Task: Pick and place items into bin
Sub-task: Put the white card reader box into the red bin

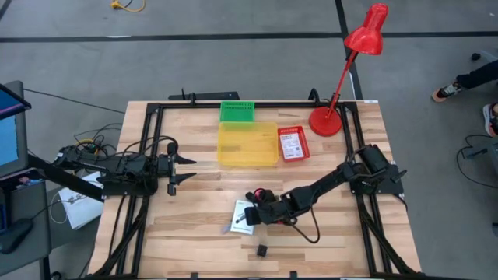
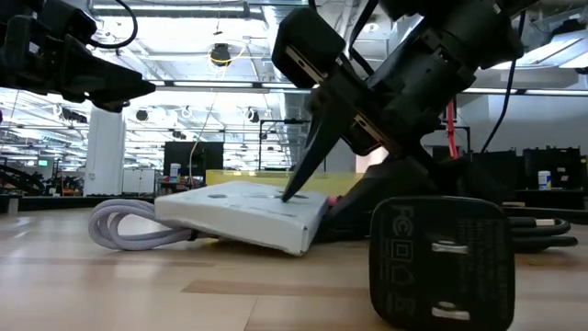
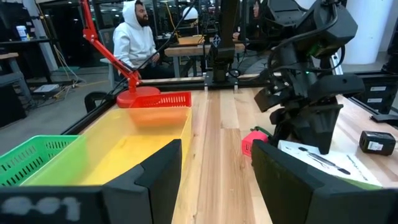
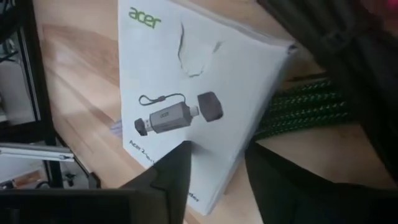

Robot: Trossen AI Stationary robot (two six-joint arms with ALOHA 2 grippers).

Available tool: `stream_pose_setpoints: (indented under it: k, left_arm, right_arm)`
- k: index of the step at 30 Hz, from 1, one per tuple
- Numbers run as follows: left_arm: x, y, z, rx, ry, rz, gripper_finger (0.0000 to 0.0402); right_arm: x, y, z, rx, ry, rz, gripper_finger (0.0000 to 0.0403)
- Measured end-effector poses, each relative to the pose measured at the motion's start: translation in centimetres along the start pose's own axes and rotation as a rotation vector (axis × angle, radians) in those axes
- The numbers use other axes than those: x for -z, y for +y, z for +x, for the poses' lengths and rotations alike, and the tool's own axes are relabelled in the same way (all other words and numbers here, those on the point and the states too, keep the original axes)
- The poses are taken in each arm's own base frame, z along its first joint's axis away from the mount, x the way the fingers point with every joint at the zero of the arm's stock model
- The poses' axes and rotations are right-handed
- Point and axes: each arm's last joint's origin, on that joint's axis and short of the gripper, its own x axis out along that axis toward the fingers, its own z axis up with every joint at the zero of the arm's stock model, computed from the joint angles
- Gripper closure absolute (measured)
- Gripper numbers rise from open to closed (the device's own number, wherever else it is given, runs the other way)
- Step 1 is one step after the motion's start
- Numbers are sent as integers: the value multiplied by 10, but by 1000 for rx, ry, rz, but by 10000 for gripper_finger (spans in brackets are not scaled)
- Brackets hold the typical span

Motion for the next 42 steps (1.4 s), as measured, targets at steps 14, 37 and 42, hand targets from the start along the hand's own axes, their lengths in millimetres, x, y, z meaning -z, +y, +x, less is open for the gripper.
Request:
stream_pose_setpoints:
  k: [14,37,42]
  left_arm:
    - [0,0,0,0,-1,-8,217]
    - [0,0,0,0,-1,-13,217]
    - [0,0,0,0,-1,0,217]
  right_arm:
    - [0,0,0,-6,-3,-13,397]
    - [7,22,-4,-71,13,-79,403]
    - [7,28,-6,-56,12,-95,403]
